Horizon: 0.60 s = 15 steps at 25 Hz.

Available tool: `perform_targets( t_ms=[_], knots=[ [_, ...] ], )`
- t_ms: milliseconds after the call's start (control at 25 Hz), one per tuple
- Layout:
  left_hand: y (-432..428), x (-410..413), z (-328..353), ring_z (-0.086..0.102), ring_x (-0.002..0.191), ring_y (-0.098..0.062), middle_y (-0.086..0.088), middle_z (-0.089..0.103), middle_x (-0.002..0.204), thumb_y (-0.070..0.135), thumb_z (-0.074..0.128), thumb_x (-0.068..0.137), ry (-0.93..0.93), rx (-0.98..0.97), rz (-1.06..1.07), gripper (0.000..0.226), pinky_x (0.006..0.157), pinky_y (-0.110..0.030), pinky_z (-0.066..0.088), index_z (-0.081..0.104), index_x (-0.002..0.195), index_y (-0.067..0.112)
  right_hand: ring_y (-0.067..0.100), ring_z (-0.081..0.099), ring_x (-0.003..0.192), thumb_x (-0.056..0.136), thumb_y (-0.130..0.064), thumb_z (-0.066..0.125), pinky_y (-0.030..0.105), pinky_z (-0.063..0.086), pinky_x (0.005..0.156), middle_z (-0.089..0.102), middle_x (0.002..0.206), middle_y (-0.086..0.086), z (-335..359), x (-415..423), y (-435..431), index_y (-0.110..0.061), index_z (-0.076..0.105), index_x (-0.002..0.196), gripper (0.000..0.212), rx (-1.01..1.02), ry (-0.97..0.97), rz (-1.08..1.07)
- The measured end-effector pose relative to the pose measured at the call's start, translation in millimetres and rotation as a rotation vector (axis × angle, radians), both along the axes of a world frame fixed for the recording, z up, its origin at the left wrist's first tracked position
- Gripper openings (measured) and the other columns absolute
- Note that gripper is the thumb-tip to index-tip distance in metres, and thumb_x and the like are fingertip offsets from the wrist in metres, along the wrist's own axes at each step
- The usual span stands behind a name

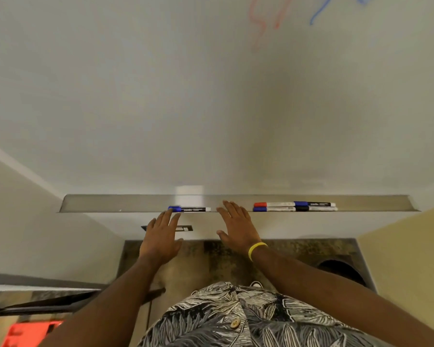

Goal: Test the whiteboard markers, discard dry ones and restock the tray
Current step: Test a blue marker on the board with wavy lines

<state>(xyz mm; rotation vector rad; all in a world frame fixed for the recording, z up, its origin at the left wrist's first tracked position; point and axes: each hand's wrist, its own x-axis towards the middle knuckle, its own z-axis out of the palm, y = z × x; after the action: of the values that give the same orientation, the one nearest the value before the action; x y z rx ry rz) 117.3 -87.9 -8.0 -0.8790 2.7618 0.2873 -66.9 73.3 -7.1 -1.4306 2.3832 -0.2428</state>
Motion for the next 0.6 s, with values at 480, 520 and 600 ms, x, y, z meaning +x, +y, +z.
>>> perform_targets(
  t_ms=[480, 520, 600],
  knots=[
    [-52.2, -8.1, -7.3, 0.022, 0.148, -0.021, -0.003, 0.027, 0.159, 0.042, 0.057, 0.093, -0.001, 0.165, 0.107, 0.077, 0.122, -0.048, 0.01, 0.016, 0.154, 0.018, 0.029, 0.039, 0.134, 0.089, -0.031, 0.06, 0.04, 0.03, 0.113, 0.043, 0.146, 0.01, -3.8, 17.2, -105.6, -0.013, 0.041, 0.142, 0.059, 0.108, 0.044, 0.148],
    [-53.5, -9.6, -7.8, 0.022, 0.147, -0.021, -0.003, 0.027, 0.159, 0.041, 0.057, 0.093, 0.01, 0.165, 0.1, 0.076, 0.122, -0.048, 0.01, 0.017, 0.154, 0.018, 0.029, 0.042, 0.13, 0.091, -0.031, 0.059, 0.04, 0.033, 0.111, 0.045, 0.142, 0.01, -6.3, 16.8, -110.0, -0.013, 0.044, 0.14, 0.054, 0.11, 0.052, 0.152],
    [-56.8, -12.7, -8.9, 0.025, 0.146, -0.02, -0.002, 0.029, 0.158, 0.04, 0.056, 0.093, 0.031, 0.17, 0.083, 0.074, 0.122, -0.047, 0.009, 0.019, 0.153, 0.018, 0.029, 0.046, 0.124, 0.094, -0.031, 0.056, 0.04, 0.037, 0.106, 0.049, 0.135, 0.01, -10.7, 15.0, -116.7, -0.013, 0.049, 0.134, 0.045, 0.117, 0.06, 0.155]
  ],
)
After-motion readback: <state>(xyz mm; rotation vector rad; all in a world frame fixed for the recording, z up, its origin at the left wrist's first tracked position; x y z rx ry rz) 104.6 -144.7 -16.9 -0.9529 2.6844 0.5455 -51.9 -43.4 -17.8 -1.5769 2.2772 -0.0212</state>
